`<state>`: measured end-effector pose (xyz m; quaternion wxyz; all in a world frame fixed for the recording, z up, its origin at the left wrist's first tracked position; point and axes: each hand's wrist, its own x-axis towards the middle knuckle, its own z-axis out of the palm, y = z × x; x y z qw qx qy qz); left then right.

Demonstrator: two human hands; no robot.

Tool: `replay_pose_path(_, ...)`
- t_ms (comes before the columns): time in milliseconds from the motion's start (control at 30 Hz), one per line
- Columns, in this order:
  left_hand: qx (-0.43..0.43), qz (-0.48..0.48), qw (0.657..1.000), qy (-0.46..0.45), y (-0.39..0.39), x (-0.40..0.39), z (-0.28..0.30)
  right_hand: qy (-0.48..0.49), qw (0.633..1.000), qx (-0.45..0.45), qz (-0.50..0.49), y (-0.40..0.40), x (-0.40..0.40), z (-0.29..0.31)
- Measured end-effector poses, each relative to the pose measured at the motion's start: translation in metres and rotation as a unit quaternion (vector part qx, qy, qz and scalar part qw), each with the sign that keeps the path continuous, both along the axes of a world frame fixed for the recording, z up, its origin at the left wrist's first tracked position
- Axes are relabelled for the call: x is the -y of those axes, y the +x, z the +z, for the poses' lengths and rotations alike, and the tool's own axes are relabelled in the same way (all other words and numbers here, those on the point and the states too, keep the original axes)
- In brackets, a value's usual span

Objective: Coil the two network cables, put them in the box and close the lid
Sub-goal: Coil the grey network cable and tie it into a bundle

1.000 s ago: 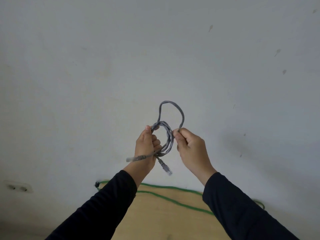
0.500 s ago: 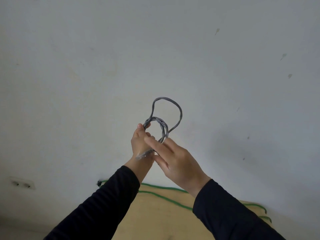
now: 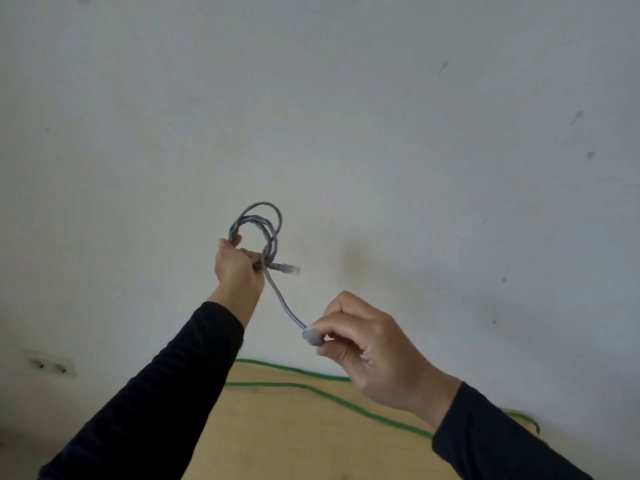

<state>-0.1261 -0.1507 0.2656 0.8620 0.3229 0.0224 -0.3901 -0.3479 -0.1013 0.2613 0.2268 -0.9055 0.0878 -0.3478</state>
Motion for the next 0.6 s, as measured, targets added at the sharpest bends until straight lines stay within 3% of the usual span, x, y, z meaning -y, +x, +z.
replay_pose_path(133, 0.007, 0.010, 1.000, 0.008, 0.023, -0.004, -0.005, 0.145, 0.989, 0.007, 0.000, -0.015, 0.013, 0.022)
replay_pose_path(200, 0.005, -0.003, 1.000, -0.011, 0.020, -0.006, -0.006, 0.243, 0.970, 0.015, 0.019, -0.019, 0.024, 0.030)
replay_pose_path(267, 0.005, -0.033, 0.998, -0.051, 0.013, -0.007, -0.004, 0.277, 0.961, -0.006, -0.004, -0.020, 0.035, 0.033)
replay_pose_path(367, 0.038, -0.136, 0.985, -0.097, -0.002, -0.010, -0.003, 0.215, 0.968, -0.063, -0.109, -0.019, 0.052, 0.034)
replay_pose_path(467, 0.089, -0.276, 0.949, -0.123, -0.028, -0.019, -0.002, 0.132, 0.967, -0.101, -0.192, -0.018, 0.067, 0.034)
replay_pose_path(600, 0.251, -0.377, 0.888, -0.074, -0.062, -0.029, 0.000, 0.034, 0.969, -0.153, -0.191, -0.012, 0.074, 0.035)
